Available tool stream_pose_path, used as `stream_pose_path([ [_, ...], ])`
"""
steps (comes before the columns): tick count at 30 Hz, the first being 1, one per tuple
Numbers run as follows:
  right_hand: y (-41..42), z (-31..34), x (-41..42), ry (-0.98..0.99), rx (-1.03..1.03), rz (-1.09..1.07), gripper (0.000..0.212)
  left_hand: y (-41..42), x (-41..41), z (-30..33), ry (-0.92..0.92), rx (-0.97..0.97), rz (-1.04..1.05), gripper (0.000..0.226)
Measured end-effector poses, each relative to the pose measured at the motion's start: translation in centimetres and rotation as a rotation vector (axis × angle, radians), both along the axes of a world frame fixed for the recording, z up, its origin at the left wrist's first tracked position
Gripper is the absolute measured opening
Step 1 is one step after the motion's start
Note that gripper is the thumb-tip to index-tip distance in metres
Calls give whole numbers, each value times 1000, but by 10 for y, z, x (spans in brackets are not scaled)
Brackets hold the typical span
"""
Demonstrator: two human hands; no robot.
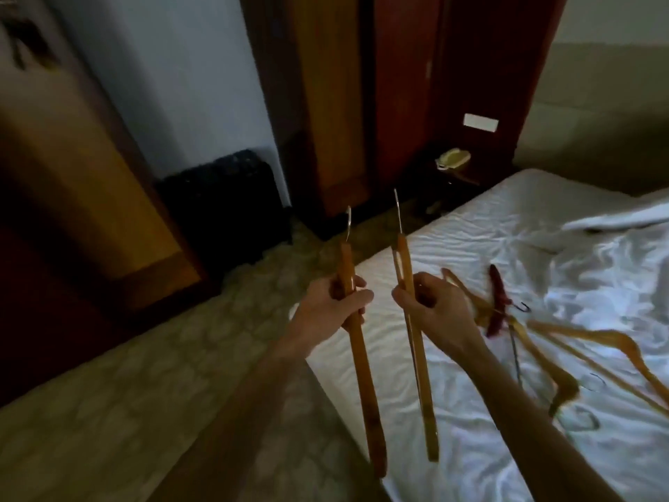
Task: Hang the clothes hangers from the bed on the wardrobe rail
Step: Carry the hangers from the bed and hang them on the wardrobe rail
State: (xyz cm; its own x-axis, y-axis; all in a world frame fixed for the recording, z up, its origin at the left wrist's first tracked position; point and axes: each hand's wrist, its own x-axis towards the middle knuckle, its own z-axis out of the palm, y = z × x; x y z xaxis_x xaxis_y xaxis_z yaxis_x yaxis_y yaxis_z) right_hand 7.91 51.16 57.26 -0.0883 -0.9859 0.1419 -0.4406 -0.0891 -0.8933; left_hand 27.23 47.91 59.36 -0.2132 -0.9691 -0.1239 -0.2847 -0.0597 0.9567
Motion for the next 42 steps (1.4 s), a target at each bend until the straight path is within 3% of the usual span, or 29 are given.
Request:
stream_pose_path([
  [9, -116, 21, 240, -37, 20, 328, 45, -47, 244, 16, -15, -103, 372, 12],
  [14, -196, 26, 368, -54, 29, 480, 19, -109, 362, 23, -18, -120, 498, 19],
  [21, -331, 72, 530, -77, -13, 611, 14, -227, 511, 65, 47, -134, 612, 20],
  [28, -442, 111, 705, -67, -93, 729, 17, -301, 665, 105, 59, -230, 693, 20],
  [36, -535, 112, 905, -67, -120, 744, 22, -392, 865, 104, 47, -278, 704, 29],
  [42, -609, 129, 1028, -22, -110, 686, 42, -479, 995, 128, 22, -262, 618, 22],
])
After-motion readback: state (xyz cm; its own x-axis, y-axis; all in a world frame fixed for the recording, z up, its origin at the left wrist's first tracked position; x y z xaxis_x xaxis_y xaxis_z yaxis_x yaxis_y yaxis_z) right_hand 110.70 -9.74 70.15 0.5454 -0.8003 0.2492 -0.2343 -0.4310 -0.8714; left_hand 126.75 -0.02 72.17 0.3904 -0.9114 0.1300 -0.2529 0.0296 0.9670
